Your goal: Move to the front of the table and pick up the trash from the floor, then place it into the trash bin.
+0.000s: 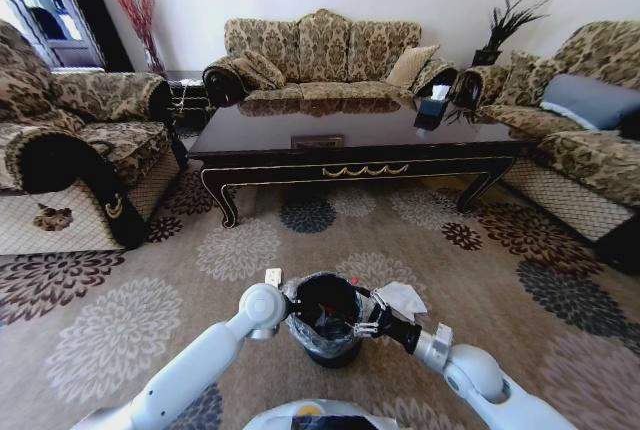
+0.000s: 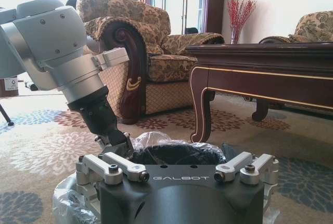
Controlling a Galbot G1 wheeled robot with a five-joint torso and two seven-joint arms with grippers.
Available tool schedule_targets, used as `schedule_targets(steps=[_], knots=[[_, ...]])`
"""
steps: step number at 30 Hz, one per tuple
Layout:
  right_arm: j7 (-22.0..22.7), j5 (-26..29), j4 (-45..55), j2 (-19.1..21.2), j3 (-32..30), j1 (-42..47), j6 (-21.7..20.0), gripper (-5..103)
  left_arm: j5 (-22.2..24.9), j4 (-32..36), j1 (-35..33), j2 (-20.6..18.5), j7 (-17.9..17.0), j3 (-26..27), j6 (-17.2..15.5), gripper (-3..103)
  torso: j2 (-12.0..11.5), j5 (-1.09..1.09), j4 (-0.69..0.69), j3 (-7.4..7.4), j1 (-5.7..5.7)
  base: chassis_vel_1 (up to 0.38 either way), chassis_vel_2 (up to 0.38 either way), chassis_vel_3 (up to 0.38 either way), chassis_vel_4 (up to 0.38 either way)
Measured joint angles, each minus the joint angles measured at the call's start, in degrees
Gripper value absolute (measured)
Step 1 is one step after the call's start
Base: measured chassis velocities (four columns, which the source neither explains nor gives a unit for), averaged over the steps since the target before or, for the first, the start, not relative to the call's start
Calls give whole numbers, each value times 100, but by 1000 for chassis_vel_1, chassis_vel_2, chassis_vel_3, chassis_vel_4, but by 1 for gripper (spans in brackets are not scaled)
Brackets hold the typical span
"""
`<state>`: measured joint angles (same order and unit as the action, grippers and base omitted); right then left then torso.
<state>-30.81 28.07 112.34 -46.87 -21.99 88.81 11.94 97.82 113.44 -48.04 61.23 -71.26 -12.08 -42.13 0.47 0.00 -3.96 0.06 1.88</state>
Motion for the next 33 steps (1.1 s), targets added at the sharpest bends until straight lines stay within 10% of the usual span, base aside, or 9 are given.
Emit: schedule_targets(steps=[18,33], knots=[[55,245,-133,-104,-116,-142,66,100,11,64,-137,-229,56,311,0,0,0,0,0,0,0,0,0,0,0],[-87,1111,-2345,-55,-346,-1221,396,100,73,218,-681,-601,184,1116,0,0,0,0,1,0,0,0,0,0,0]])
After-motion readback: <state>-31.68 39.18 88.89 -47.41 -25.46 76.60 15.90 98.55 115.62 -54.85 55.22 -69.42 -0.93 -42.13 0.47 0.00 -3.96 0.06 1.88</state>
